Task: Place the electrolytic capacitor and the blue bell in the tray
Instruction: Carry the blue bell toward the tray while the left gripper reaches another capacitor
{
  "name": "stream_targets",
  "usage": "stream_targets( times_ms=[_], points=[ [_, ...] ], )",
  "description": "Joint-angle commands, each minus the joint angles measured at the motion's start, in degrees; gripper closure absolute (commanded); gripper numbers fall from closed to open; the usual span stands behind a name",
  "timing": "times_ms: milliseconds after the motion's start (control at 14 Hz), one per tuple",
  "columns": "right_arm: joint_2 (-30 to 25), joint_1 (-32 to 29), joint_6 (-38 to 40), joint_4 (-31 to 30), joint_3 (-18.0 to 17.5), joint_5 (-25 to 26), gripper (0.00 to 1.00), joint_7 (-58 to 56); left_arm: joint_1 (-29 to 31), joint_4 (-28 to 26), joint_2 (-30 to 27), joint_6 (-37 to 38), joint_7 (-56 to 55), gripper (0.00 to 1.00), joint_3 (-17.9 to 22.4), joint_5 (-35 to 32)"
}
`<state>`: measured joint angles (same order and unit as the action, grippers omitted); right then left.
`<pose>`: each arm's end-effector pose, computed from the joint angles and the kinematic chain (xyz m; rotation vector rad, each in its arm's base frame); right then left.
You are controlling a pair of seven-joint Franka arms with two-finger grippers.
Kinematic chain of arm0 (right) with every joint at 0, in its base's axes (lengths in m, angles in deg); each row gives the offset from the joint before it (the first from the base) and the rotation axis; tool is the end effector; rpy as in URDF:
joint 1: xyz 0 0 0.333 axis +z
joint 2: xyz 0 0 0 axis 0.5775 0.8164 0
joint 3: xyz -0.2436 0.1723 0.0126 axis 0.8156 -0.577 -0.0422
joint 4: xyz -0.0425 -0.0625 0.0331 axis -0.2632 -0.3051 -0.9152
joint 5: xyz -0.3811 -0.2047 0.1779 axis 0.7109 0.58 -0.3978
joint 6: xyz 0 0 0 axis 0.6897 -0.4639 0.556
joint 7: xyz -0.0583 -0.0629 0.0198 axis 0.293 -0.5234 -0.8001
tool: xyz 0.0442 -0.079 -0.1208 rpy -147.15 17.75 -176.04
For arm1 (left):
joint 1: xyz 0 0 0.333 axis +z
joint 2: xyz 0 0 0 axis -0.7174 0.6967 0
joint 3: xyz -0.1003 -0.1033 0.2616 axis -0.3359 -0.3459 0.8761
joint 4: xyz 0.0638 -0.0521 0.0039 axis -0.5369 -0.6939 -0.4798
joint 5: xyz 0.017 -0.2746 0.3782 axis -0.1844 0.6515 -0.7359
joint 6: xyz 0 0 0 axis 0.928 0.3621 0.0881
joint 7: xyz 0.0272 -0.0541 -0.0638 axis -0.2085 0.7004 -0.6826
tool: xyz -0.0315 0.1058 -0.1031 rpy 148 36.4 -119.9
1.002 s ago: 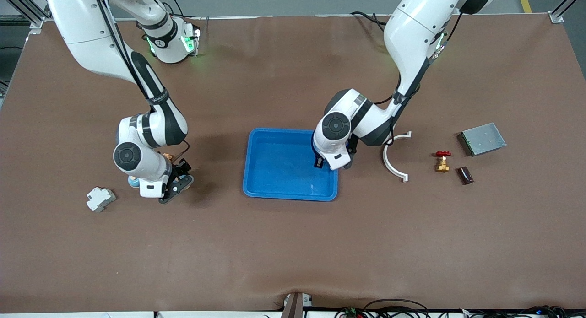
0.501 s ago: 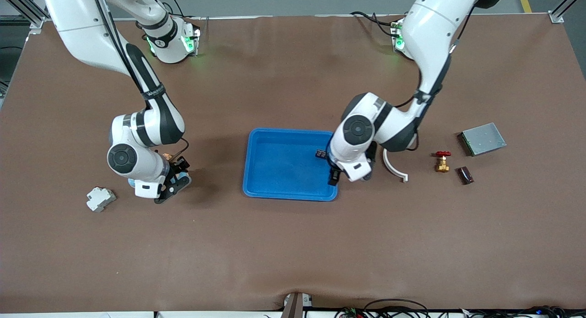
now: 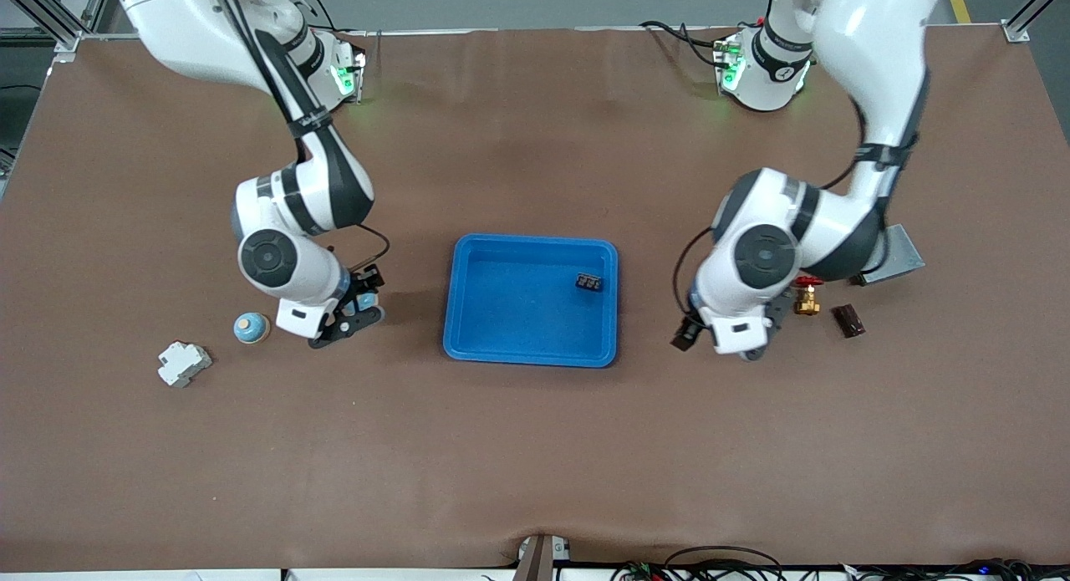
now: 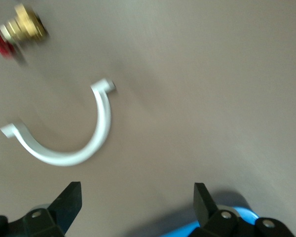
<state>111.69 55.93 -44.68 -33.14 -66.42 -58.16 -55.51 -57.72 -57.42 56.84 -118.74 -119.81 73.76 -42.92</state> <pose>0.6111 0.2334 0.1605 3.0603 0.6163 -0.2821 0.6694 -0.2599 0.2318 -2.7320 -1.3671 0.1212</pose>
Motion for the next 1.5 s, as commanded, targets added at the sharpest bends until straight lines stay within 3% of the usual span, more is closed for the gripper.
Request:
stream_targets(
  times_ms=[0,215,501,644,1432],
  points=[
    [-1.6,5.0,0.4,-1.0,0.4,-0.6,0.84,10.4,5.6,-1.5,-1.6,2.3,9.4,0.0,-0.6,-1.0],
    [-1.4,10.2,-0.2,-0.1,0.5,-2.5,0.84,19.4,8.8,-3.4,-1.5,3.1,17.9,0.03,-0.6,-4.3],
    [-1.1,13.3,-1.9,0.2,0.6,-8.4,0.84,21.3,15.2,-5.7,-0.1,2.1,31.0,0.06,-0.8,-6.5],
    [-0.4,14.8,-3.4,0.3,0.6,-8.8,0.84,24.3,18.7,-6.8,1.2,-0.8,37.3,0.08,-0.8,-6.5],
    [6.5,18.7,-5.8,4.9,0.7,-8.5,0.84,29.1,22.8,-13.1,3.6,-10.3,41.5,0.25,-0.6,-14.0]
  ],
)
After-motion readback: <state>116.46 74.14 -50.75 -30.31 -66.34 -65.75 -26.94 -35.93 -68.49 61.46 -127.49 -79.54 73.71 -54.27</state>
